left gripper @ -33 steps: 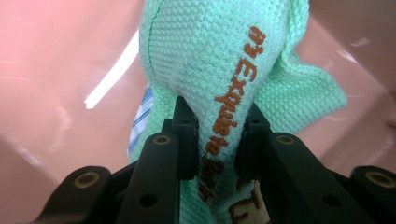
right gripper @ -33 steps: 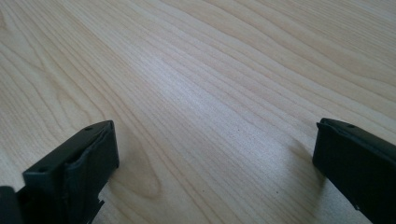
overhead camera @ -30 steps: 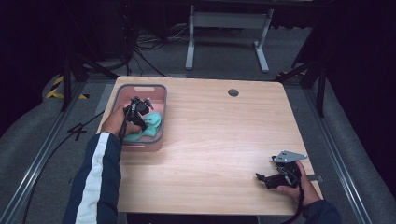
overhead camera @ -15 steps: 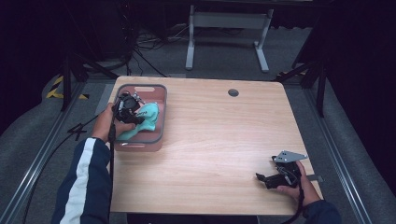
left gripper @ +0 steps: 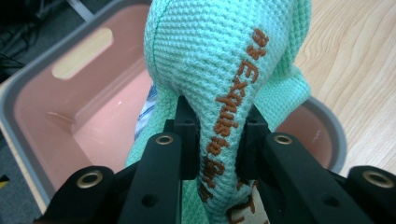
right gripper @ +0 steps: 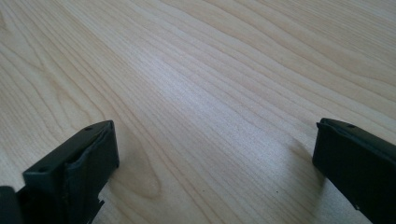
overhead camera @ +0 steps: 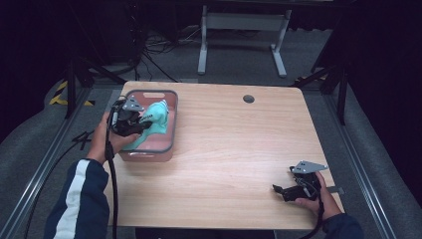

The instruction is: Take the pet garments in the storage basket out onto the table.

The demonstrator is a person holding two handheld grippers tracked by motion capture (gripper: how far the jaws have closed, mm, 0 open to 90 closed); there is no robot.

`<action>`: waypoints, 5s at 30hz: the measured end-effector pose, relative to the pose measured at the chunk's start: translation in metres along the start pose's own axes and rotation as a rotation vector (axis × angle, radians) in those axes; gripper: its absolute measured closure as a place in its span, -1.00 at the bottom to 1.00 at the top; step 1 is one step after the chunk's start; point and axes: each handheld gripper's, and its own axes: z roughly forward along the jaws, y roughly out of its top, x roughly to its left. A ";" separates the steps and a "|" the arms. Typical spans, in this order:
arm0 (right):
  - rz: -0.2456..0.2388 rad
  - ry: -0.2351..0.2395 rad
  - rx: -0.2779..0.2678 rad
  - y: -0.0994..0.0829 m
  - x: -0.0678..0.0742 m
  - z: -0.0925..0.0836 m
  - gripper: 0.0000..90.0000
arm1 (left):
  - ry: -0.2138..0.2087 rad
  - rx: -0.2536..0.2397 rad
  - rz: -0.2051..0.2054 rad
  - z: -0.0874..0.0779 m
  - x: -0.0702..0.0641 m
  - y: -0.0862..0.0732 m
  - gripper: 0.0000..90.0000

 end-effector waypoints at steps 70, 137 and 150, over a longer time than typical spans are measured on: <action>0.001 -0.001 0.000 0.000 0.000 0.000 -0.99 | -0.252 -0.018 0.346 0.066 -0.146 0.109 0.67; 0.001 -0.001 0.001 0.000 0.000 0.000 -0.99 | -0.265 0.104 0.334 0.129 -0.171 0.087 -0.38; 0.001 -0.001 0.000 0.000 0.000 0.000 -0.99 | -0.237 0.102 0.369 0.101 -0.171 0.075 -0.42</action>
